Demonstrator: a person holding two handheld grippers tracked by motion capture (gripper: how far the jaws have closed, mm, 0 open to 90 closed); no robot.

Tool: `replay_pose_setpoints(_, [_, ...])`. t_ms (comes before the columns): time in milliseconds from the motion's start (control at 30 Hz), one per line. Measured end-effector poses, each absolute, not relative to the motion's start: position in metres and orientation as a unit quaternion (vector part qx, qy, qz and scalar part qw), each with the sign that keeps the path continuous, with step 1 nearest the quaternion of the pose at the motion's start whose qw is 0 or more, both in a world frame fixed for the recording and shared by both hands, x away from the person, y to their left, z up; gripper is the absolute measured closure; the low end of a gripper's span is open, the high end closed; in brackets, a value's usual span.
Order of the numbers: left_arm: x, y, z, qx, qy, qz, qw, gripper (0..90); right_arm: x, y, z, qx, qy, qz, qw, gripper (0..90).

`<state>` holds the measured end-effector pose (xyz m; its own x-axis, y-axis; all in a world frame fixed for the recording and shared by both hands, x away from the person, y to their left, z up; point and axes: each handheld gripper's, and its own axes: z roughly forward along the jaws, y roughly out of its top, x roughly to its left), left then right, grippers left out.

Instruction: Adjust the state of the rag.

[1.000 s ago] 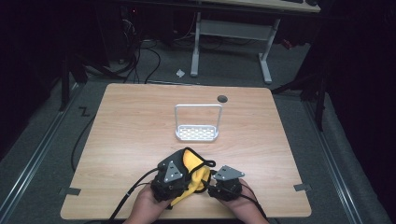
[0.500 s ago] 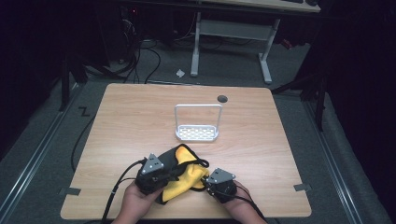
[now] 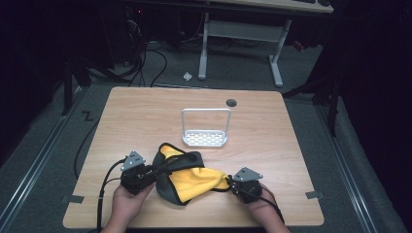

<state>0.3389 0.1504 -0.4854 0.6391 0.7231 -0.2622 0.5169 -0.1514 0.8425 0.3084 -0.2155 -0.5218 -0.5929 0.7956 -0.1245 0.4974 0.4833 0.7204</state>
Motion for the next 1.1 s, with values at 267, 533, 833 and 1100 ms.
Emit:
replay_pose_setpoints(267, [0.340,0.147,-0.488,0.749,0.409,0.087,0.513,66.5,0.317,-0.243,-0.517,0.432,0.805,0.322,0.248,84.1])
replay_pose_setpoints(533, [0.341,0.142,-0.495,0.769,0.402,0.076,0.492,73.6,0.319,-0.258,-0.516,0.456,0.790,0.326,0.250,83.6])
replay_pose_setpoints(833, [0.325,0.181,-0.511,0.780,0.440,0.084,0.438,84.3,0.311,-0.277,-0.505,0.469,0.768,0.341,0.271,84.4])
replay_pose_setpoints(1100, [0.303,0.189,-0.527,0.802,0.447,0.049,0.393,79.0,0.301,-0.285,-0.514,0.470,0.782,0.335,0.236,80.2])
